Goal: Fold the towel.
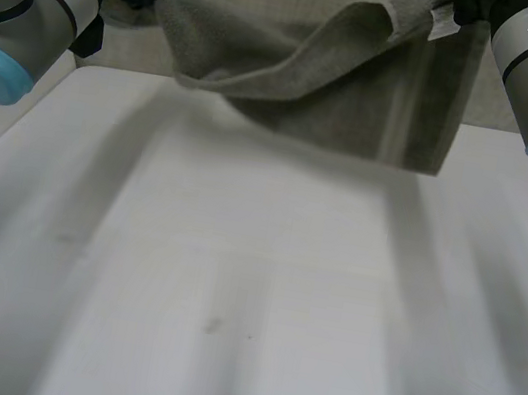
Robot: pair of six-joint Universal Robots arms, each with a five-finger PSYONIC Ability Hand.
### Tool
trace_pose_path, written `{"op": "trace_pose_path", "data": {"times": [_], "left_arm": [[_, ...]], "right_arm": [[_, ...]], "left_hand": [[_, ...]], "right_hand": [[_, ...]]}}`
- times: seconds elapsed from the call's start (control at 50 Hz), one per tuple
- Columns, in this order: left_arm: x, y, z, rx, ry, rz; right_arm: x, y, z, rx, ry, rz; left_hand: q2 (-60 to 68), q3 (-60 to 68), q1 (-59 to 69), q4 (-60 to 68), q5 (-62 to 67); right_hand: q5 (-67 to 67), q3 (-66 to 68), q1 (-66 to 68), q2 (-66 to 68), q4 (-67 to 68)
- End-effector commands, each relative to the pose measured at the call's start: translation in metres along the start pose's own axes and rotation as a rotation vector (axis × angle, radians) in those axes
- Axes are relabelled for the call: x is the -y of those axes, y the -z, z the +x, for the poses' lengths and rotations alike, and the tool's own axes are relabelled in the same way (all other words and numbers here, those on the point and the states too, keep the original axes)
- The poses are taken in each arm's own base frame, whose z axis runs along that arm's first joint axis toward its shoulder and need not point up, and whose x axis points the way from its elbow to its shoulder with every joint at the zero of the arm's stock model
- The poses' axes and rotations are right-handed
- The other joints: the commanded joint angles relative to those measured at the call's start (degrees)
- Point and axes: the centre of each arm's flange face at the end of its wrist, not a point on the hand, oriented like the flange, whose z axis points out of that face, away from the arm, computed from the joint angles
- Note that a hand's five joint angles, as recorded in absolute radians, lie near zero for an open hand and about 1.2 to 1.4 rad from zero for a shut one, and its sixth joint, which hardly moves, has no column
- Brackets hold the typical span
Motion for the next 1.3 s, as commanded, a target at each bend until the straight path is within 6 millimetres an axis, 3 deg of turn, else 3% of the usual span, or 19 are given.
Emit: {"op": "trace_pose_path", "data": {"times": [0.02,0.14,0.26,0.38,0.48,0.58,0.6,0.64,0.72,0.76,0.78,0.8,0.82,0.84,0.86,0.9,1.14,1.18,1.3], "left_arm": [[-0.047,0.026,-0.001,0.011,0.078,-0.232],[-0.075,0.058,-0.006,0.037,0.088,-0.393],[-0.065,0.089,-0.009,0.052,0.083,-0.429],[-0.057,0.102,-0.008,0.034,0.090,-0.425],[-0.064,0.100,-0.013,0.022,0.098,-0.430],[-0.118,0.096,-0.014,0.022,0.127,-0.563],[-0.118,0.096,-0.014,0.022,0.127,-0.563],[-0.147,0.096,-0.015,0.019,0.134,-0.633],[-0.171,0.093,-0.015,0.006,0.105,-0.678],[-0.180,0.092,-0.016,-0.003,0.081,-0.695],[-0.184,0.089,-0.016,-0.013,0.051,-0.696],[-0.186,0.087,-0.016,-0.021,0.029,-0.692],[-0.186,0.087,-0.016,-0.021,0.029,-0.692],[-0.184,0.084,-0.017,-0.024,0.012,-0.680],[-0.184,0.084,-0.017,-0.024,0.012,-0.680],[-0.176,0.082,-0.016,-0.026,0.006,-0.656],[-0.118,0.095,-0.011,-0.028,-0.028,-0.528],[-0.111,0.106,-0.007,-0.033,-0.034,-0.518],[-0.108,0.127,-0.001,-0.037,-0.035,-0.525]], "right_arm": [[-0.030,0.033,-0.019,0.160,-0.090,-0.252],[-0.046,0.063,-0.018,0.276,-0.144,-0.424],[-0.030,0.088,-0.008,0.332,-0.162,-0.474],[-0.024,0.098,0.000,0.330,-0.165,-0.481],[-0.035,0.100,-0.007,0.349,-0.166,-0.505],[-0.084,0.105,-0.026,0.406,-0.133,-0.617],[-0.084,0.105,-0.026,0.406,-0.133,-0.618],[-0.109,0.107,-0.034,0.437,-0.109,-0.656],[-0.133,0.106,-0.040,0.449,-0.101,-0.693],[-0.143,0.105,-0.042,0.441,-0.097,-0.711],[-0.150,0.104,-0.042,0.420,-0.089,-0.730],[-0.155,0.103,-0.041,0.405,-0.085,-0.742],[-0.155,0.103,-0.041,0.405,-0.085,-0.742],[-0.156,0.102,-0.041,0.396,-0.081,-0.740],[-0.156,0.102,-0.041,0.396,-0.081,-0.740],[-0.150,0.100,-0.041,0.378,-0.070,-0.711],[-0.103,0.113,-0.035,0.250,-0.085,-0.544],[-0.094,0.125,-0.057,0.278,-0.100,-0.550],[-0.093,0.149,-0.085,0.317,-0.144,-0.619]], "left_hand": [[10.2,10.4,12.6,10.2,11.5],[10.2,10.4,12.6,10.2,11.5],[10.2,10.4,12.6,10.2,11.5],[10.2,10.4,12.6,10.2,11.5],[10.2,10.4,12.6,10.2,11.5],[10.2,10.4,12.6,10.2,11.5],[10.2,10.4,12.6,10.2,11.5],[10.2,10.4,12.6,10.2,11.5],[10.2,10.4,12.6,10.2,11.5],[1.5,1.6,3.8,1.5,2.8],[-14.2,-14.0,-11.8,-14.2,-12.9],[-35.1,-35.0,-32.8,-35.1,-33.9],[-35.3,-35.2,-33.0,-35.3,-34.1],[-51.2,-51.0,-48.8,-51.2,-49.9],[-51.3,-51.2,-49.0,-51.3,-50.1],[-58.4,-58.2,-56.0,-58.4,-57.1],[-58.1,-57.9,-55.7,-58.1,-56.8],[-57.9,-57.7,-55.5,-57.9,-56.6],[-57.2,-57.1,-54.9,-57.2,-55.9]], "right_hand": [[2.8,3.5,4.4,3.4,3.2],[2.8,3.5,4.4,3.4,3.2],[2.8,3.5,4.4,3.4,3.2],[2.8,3.5,4.4,3.4,3.2],[2.8,3.5,4.4,3.4,3.2],[2.8,3.5,4.4,3.4,3.2],[2.8,3.5,4.4,3.4,3.2],[2.8,3.5,4.4,3.4,3.2],[2.8,3.5,4.4,3.4,3.2],[2.8,3.5,4.4,3.4,3.2],[-0.5,0.2,1.2,0.1,-0.1],[-22.7,-21.9,-21.0,-22.1,-22.2],[-22.9,-22.2,-21.2,-22.3,-22.5],[-46.2,-45.5,-44.6,-45.6,-45.8],[-46.5,-45.7,-44.8,-45.9,-46.0],[-63.4,-62.7,-61.8,-62.8,-63.0],[-67.2,-66.5,-65.6,-66.6,-66.8],[-67.2,-66.5,-65.6,-66.6,-66.8],[-67.2,-66.5,-65.6,-66.6,-66.8]]}}
